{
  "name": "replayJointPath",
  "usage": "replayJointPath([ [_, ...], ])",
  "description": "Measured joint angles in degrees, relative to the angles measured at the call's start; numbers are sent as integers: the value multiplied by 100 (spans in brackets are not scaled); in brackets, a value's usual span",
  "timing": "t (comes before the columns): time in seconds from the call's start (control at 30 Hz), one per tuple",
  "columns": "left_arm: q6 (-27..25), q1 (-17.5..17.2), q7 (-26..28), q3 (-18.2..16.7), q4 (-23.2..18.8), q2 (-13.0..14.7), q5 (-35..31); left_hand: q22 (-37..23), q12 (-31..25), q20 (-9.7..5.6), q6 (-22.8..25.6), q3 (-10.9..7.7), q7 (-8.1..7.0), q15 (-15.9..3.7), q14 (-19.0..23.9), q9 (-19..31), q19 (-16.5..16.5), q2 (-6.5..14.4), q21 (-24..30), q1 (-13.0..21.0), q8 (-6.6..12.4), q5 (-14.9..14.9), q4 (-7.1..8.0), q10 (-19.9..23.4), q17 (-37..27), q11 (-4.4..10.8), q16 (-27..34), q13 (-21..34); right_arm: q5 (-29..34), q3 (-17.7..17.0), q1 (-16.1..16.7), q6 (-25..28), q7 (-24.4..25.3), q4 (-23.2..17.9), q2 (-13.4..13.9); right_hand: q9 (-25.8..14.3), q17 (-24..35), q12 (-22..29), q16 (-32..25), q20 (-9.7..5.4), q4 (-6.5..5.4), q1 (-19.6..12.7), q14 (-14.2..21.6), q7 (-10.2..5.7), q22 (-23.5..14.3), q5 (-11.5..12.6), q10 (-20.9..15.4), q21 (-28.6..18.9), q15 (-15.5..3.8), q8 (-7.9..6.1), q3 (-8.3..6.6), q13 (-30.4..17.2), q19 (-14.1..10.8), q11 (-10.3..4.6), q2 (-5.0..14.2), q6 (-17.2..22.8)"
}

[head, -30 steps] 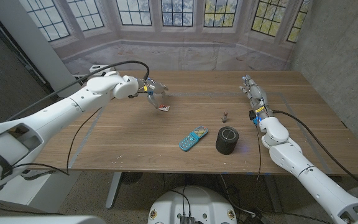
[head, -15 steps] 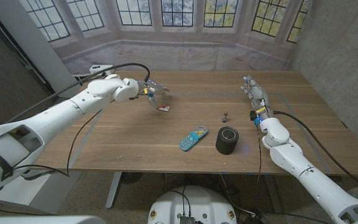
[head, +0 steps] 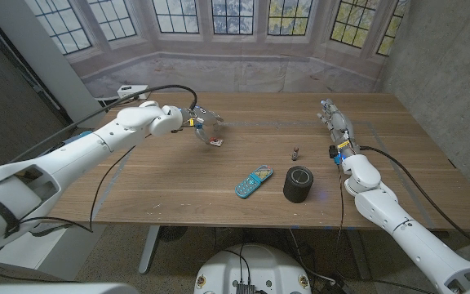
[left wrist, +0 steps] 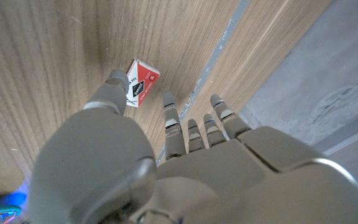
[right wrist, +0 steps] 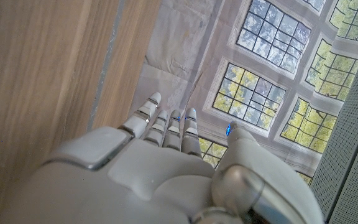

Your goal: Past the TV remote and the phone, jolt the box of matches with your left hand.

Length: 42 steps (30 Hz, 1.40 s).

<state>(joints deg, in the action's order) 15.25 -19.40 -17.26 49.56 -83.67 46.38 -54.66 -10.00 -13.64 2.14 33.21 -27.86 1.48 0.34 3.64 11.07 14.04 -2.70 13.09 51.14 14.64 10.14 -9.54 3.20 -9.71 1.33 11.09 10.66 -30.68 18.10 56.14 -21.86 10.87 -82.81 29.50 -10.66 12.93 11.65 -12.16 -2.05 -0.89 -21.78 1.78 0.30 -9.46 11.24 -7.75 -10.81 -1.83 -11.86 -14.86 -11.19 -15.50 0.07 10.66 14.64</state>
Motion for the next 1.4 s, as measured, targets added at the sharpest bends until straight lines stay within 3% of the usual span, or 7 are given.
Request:
replayJointPath([
  [0.7, 12, -74, 182, 81, 30, 22, -51, -28, 0, -9, 129, 14, 5, -37, 89, -1, 71, 9, 0, 69, 0, 0, 15, 60, 0, 21, 0, 0, -37, -52, 49, -26, 12, -28, 19, -1, -1, 0, 0, 0, -111, 83, -1, 1, 0, 22, -31, 0, 1, 0, -111, -1, 0, -30, 23, 63],
  [1.4, -44, -196, 599, 87, -4, 88, -274, -27, 0, -50, 500, 62, -38, -97, 293, 28, 174, 42, 0, 148, 22, 0, 14, 286, 0, 81, 0, 1, -47, -52, 46, -40, -9, -5, 8, -1, -11, 0, 0, 0, -142, 122, -1, 1, 0, 22, -30, 0, 2, 21, -143, -1, 0, -30, -16, 62],
])
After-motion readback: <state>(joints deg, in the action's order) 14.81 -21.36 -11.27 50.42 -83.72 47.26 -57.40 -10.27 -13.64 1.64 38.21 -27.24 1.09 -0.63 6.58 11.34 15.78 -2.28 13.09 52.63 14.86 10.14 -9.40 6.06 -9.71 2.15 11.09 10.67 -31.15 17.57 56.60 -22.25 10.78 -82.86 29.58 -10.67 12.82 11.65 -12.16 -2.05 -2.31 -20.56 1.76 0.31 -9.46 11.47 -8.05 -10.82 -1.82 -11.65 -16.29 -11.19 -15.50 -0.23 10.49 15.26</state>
